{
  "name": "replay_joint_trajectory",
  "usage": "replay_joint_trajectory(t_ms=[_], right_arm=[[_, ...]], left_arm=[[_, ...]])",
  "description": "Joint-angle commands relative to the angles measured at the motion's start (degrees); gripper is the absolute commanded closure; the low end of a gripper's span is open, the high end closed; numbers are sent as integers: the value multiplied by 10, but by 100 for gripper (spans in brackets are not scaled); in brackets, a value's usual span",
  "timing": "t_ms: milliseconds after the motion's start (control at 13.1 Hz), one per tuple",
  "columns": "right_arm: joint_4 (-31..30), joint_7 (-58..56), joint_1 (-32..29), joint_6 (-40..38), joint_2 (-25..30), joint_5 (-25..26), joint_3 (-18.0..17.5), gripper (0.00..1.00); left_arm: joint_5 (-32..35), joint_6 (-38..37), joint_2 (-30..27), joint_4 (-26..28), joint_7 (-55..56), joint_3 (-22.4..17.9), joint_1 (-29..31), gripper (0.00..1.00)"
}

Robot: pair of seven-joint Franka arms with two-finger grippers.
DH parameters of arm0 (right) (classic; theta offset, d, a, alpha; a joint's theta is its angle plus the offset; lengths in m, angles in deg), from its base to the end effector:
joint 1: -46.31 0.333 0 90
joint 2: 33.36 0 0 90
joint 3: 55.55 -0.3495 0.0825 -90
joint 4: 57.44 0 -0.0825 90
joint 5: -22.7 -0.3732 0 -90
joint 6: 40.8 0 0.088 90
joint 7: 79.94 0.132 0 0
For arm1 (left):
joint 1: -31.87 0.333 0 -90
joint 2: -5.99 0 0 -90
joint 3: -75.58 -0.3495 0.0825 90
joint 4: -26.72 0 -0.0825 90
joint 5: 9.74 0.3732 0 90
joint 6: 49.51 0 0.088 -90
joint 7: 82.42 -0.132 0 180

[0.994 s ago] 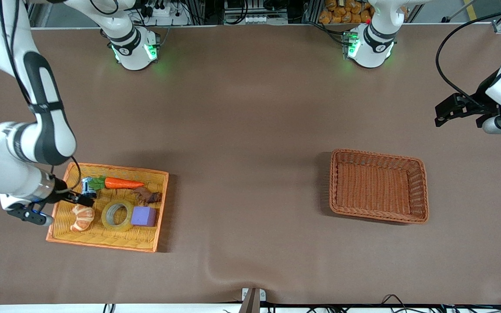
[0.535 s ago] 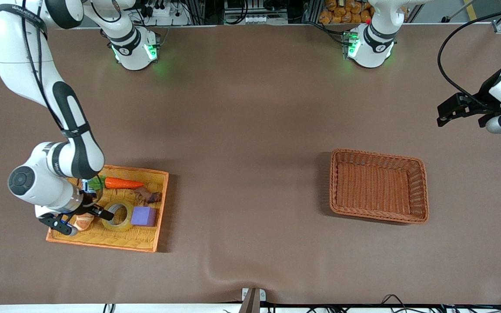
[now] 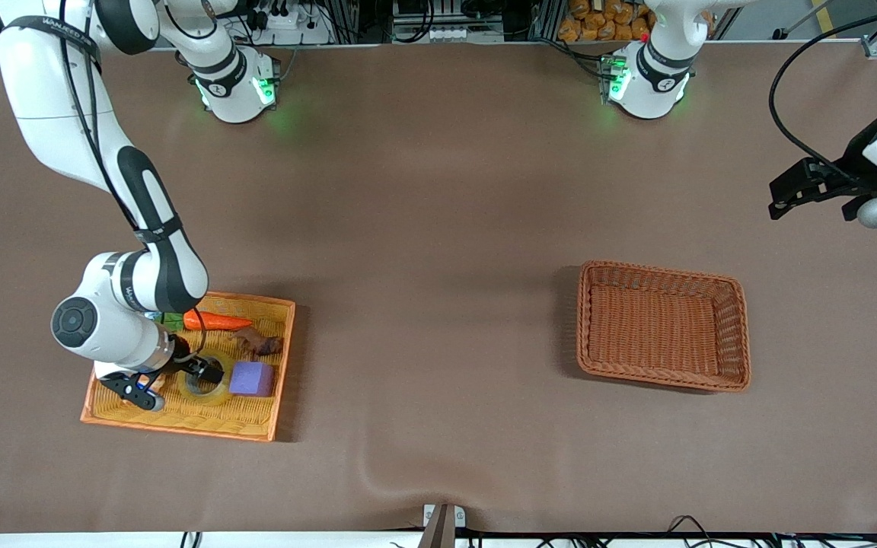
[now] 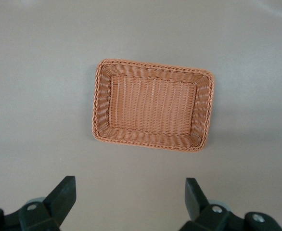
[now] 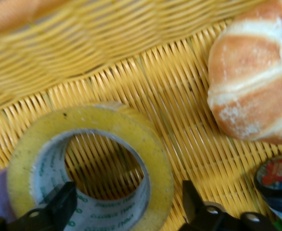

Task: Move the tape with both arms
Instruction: 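Reach the right gripper down to the tape roll in the yellow tray, then close the right gripper on the tape roll's rim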

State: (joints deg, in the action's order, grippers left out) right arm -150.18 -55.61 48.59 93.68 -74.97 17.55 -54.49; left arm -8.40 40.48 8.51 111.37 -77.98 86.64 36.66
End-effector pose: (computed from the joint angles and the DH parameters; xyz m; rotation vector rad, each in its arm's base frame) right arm 0.7064 0.0197 0.2060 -3.0084 0.7069 0.0138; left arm 0.5579 -0.0554 0.6523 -3.1300 0.0485 -0.0802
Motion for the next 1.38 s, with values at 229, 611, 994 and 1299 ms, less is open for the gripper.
replay_joint_trajectory(t_ms=[229, 611, 994, 1299], right_arm=[[6, -33, -3, -41, 7, 2, 1, 100], [20, -117, -32, -71, 52, 5, 4, 100], [98, -145, -40, -191, 77, 3, 2, 100], [125, -106, 3, -229, 80, -6, -3, 99]], left_arm=[[-11, -5, -9, -1, -5, 3, 6, 0], [-12, -5, -8, -1, -2, 3, 4, 0], [-20, -5, -8, -1, -4, 2, 6, 0], [-20, -5, -8, -1, -6, 1, 7, 0]])
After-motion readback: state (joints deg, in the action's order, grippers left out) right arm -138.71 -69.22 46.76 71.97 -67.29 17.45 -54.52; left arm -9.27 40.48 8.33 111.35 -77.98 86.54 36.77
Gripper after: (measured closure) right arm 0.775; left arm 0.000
